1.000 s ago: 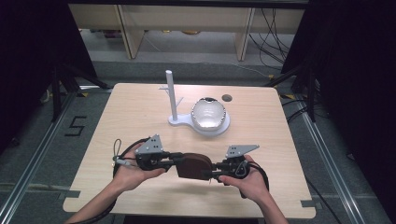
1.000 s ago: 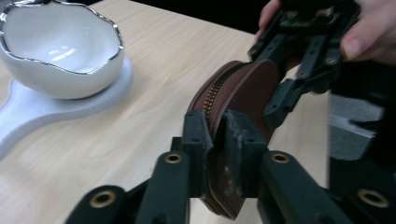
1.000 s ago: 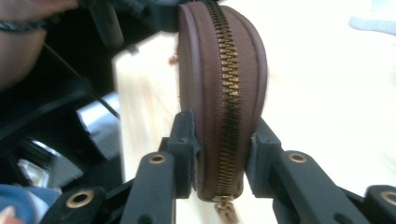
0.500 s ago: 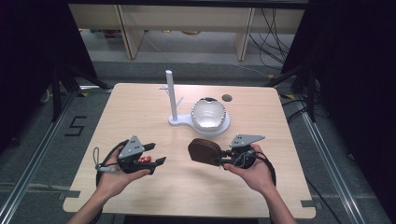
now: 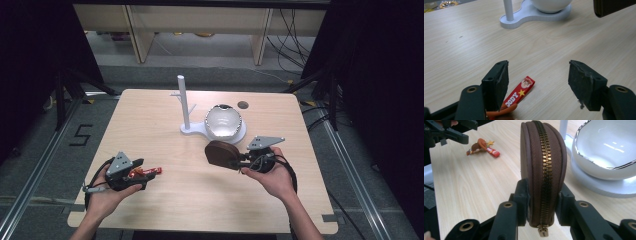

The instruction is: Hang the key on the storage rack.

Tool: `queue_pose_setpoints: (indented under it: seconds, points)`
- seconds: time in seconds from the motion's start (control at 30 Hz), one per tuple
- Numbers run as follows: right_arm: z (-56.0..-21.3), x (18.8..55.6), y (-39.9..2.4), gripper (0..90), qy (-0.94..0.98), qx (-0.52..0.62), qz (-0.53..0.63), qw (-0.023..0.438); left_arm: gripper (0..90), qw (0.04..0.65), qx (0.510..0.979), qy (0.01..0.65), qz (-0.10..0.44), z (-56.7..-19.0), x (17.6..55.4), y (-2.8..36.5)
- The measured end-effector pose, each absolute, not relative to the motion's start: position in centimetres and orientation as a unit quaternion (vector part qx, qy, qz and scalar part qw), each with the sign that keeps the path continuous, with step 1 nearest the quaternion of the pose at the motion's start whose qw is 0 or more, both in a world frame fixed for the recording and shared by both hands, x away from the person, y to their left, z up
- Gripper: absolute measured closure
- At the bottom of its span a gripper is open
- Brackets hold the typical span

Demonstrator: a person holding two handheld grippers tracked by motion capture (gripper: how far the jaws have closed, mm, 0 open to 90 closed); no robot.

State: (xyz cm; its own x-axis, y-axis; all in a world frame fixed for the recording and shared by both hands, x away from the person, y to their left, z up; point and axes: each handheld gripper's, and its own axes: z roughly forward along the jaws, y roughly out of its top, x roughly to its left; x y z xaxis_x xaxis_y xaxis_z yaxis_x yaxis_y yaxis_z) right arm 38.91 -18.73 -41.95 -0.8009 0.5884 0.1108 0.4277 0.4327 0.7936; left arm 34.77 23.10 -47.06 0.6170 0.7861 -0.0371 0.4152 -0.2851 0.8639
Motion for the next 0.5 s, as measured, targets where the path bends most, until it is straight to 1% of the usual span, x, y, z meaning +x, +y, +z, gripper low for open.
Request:
queue_pose_setpoints:
  seconds: [0.27,0.33,0.47,0.5]
  points:
    - [-41.0,39.4,-19.1,68.6,0.836,0.306,0.441,0.115,31.6,0.457,0.769,0.402,0.195,-48.0,34.8,23.7]
    - [-40.8,39.5,-19.2,68.5,0.835,0.313,0.439,0.109,31.6,0.457,0.768,0.404,0.194,-48.2,34.8,23.7]
    - [-40.5,39.8,-19.3,68.5,0.831,0.316,0.442,0.122,31.6,0.455,0.768,0.407,0.194,-48.3,34.8,23.7]
    - [-40.4,39.8,-19.3,68.5,0.832,0.315,0.441,0.117,31.6,0.453,0.769,0.407,0.194,-48.3,34.7,23.7]
